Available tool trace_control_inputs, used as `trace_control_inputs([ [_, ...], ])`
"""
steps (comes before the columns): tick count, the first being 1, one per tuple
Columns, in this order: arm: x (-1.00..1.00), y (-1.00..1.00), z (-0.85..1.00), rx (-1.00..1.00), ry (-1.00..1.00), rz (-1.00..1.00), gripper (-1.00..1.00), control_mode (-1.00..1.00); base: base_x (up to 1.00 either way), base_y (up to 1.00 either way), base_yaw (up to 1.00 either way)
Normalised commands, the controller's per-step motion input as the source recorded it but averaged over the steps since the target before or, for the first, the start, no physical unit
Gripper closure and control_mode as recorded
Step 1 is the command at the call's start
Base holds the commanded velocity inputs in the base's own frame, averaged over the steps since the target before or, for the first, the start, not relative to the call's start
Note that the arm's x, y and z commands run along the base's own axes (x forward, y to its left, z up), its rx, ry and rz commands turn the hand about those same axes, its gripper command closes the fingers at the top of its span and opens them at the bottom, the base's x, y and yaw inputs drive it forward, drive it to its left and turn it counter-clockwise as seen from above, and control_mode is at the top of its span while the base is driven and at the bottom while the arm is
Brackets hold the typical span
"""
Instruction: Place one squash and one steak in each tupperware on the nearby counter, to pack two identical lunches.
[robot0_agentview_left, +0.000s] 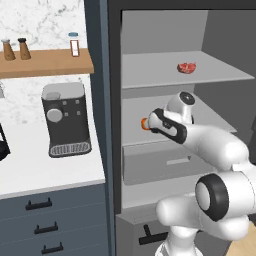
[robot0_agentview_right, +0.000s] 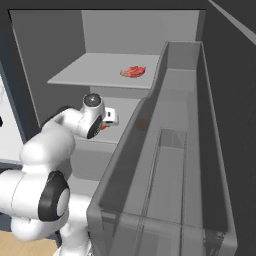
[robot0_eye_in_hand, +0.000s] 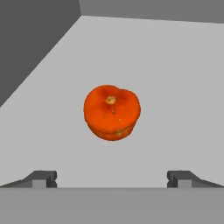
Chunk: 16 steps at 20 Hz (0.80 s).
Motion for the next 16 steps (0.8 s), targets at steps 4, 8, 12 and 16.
trace_control_inputs([
  [4,0.42,0.1,-0.09,0.0,0.0,0.0,-1.0,-1.0,0.0,0.0,0.0],
  [8,0.28,0.12,-0.03,0.0,0.02,0.0,-1.0,-1.0,0.0,0.0,0.0],
  [12,0.27,0.06,-0.07,0.0,0.0,0.0,-1.0,-1.0,0.0,0.0,0.0],
  [16,0.3,0.06,-0.19,0.0,0.0,0.0,-1.0,-1.0,0.0,0.0,0.0],
])
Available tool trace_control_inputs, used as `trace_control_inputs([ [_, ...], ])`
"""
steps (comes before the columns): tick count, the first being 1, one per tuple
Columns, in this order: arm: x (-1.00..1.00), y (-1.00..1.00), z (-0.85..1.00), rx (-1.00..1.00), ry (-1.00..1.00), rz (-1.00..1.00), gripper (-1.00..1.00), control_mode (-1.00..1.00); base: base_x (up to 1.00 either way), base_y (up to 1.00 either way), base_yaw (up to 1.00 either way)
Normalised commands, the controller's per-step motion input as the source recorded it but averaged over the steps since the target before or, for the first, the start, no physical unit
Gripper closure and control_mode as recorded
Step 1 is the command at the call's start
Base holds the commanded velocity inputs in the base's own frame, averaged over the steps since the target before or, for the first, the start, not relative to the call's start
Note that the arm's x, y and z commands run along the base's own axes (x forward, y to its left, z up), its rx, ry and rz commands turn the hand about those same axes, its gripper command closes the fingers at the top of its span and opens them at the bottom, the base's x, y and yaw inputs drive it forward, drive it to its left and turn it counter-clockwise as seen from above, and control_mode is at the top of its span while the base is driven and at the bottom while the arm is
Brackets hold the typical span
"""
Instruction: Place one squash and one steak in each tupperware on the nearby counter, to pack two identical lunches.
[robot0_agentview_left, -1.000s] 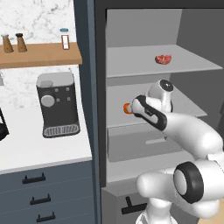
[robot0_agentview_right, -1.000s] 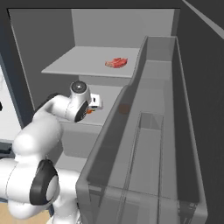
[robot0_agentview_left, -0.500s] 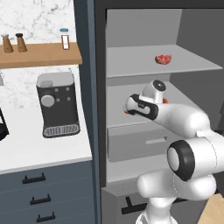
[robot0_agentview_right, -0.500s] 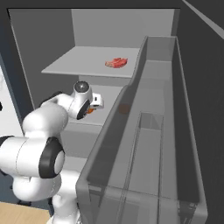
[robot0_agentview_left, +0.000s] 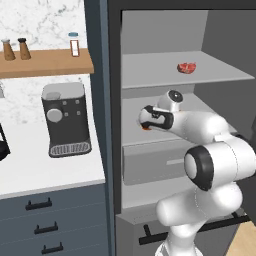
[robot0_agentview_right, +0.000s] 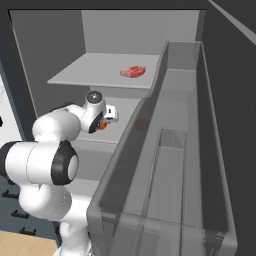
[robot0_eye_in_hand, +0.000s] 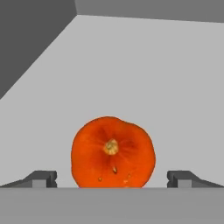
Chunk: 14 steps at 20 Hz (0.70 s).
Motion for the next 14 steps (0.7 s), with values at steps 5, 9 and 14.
trace_control_inputs([
  [5,0.17,0.1,-0.36,0.0,0.04,0.0,-1.0,-1.0,0.0,0.0,0.0],
  [9,0.16,0.07,-0.37,-0.02,0.03,0.0,-1.0,-1.0,0.0,0.0,0.0],
  [14,0.12,0.01,-0.22,0.0,0.0,0.0,-1.0,-1.0,0.0,0.0,0.0],
])
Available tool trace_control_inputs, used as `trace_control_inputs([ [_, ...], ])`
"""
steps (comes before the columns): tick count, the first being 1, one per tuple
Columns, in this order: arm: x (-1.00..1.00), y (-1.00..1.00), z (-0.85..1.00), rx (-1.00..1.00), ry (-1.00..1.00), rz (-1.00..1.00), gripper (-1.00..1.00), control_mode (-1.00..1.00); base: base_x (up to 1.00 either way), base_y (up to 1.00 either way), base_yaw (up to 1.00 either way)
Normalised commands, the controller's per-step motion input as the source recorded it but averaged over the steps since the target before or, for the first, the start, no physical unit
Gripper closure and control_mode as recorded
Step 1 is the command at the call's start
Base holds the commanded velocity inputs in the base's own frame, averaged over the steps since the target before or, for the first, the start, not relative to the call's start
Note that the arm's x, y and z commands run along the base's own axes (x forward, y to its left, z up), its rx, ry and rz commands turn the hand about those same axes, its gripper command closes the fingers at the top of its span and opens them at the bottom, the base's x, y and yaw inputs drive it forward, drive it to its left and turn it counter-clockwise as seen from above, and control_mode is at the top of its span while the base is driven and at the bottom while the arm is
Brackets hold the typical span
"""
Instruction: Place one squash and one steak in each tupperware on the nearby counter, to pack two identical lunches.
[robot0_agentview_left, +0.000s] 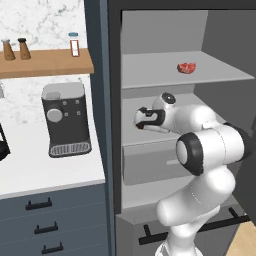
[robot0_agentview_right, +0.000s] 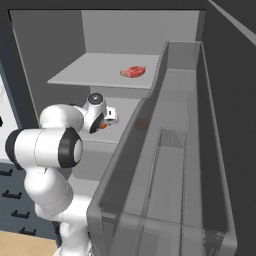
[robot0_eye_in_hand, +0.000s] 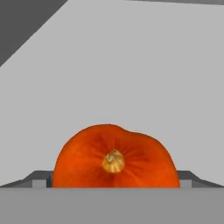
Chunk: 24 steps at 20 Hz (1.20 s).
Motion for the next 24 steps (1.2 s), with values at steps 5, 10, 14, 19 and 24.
trace_control_inputs([
  [5,0.0,0.0,-0.15,0.0,0.0,0.0,1.0,-1.0,0.0,0.0,0.0],
  [10,-0.03,0.0,-0.3,0.0,0.0,0.0,1.0,-1.0,0.0,0.0,0.0],
  [14,-0.52,0.0,-0.34,0.0,-0.09,-0.02,1.0,-1.0,0.0,0.0,0.0],
  [19,-1.0,-0.05,0.02,0.0,-0.19,-0.11,1.0,-1.0,0.0,0.0,0.0],
  [24,-1.0,-0.2,0.72,0.0,-0.05,-0.07,1.0,-1.0,0.0,0.0,0.0],
])
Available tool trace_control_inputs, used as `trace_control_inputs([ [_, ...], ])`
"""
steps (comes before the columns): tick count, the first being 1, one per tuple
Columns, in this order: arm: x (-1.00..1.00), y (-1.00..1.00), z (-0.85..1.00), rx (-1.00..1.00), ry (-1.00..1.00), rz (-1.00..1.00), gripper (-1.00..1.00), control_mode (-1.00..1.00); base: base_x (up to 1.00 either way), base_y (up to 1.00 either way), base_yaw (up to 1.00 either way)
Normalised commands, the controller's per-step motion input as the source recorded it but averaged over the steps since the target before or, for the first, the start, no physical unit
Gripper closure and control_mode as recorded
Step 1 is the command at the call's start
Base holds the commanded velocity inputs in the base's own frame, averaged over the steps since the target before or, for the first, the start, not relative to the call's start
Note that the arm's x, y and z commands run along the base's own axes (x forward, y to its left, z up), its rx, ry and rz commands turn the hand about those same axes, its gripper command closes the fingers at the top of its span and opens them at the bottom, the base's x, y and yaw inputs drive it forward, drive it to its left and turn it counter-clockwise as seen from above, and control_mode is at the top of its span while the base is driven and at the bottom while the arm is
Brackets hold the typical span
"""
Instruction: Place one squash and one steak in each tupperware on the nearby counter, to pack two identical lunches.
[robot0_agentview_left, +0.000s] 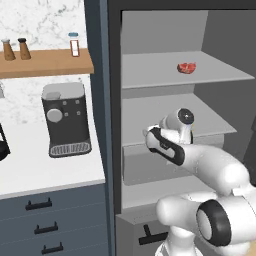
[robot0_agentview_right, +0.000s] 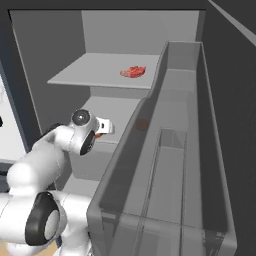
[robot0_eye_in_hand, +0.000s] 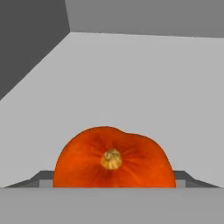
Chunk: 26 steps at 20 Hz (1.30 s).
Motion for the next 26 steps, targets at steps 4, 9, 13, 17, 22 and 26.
trace_control_inputs([
  [4,-1.0,-0.24,1.0,0.0,0.01,-0.05,1.0,-1.0,0.0,0.0,0.0],
  [9,-0.96,-0.08,1.0,0.0,0.14,-0.08,1.0,-1.0,0.0,0.0,0.0],
  [13,-1.0,0.0,0.67,0.0,0.18,-0.12,1.0,-1.0,0.0,0.0,0.0],
  [17,-1.0,-0.03,0.54,0.0,0.18,-0.14,1.0,-1.0,0.0,0.0,0.0],
  [22,-0.98,-0.19,0.07,0.03,-0.14,-0.06,1.0,-1.0,0.0,0.0,0.0],
  [26,-0.49,0.0,0.0,0.01,-0.2,0.03,1.0,-1.0,0.0,0.0,0.0],
])
